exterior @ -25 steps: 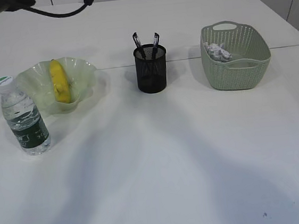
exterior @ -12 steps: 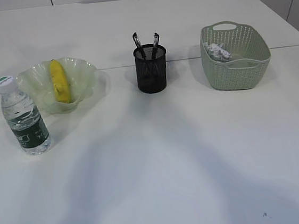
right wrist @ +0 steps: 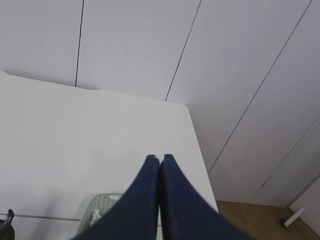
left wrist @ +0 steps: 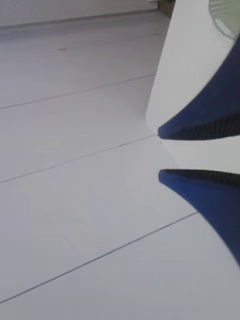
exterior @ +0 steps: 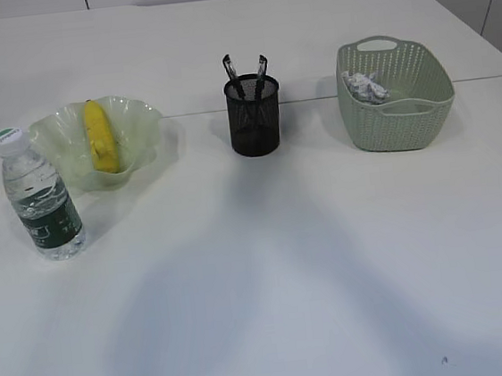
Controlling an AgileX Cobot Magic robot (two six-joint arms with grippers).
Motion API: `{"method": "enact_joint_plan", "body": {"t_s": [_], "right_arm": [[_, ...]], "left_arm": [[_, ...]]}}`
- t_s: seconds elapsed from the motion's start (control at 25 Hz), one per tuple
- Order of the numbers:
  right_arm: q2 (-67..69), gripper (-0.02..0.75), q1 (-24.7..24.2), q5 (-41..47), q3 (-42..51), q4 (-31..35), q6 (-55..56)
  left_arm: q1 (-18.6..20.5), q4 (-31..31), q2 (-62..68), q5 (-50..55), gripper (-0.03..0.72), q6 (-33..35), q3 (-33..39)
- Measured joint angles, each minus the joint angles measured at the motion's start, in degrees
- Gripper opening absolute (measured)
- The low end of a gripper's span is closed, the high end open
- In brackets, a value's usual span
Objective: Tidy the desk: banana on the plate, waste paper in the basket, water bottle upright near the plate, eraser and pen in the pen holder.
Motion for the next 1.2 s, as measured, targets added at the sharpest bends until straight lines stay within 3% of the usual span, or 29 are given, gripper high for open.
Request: {"method": "enact_joint_plan", "body": {"t_s": [0.32, 0.68, 0.96, 1.2], "right_arm": [[-4.22, -0.013, 0.00, 1.30, 0.00, 0.00, -0.78], [-11.74, -0.013, 0.00, 6.25, -0.14, 0.60, -0.91], [-16.87, -0.013, 0.00, 8.86, 1.19, 0.81, -1.64], [-22.15, -0.013, 0.00, 11.24, 1.74, 0.81, -2.53]], "left_arm": [[0.64, 32.25, -7.33, 2.80, 0.137, -29.82, 0.00], [1.01, 57.82, -17.64, 11.40, 0.137, -56.07, 0.00], [1.01, 70.40, -26.26, 22.04, 0.137, -65.31, -0.13], [1.01, 73.35, -33.32, 26.32, 0.065, -66.40, -0.36]]}}
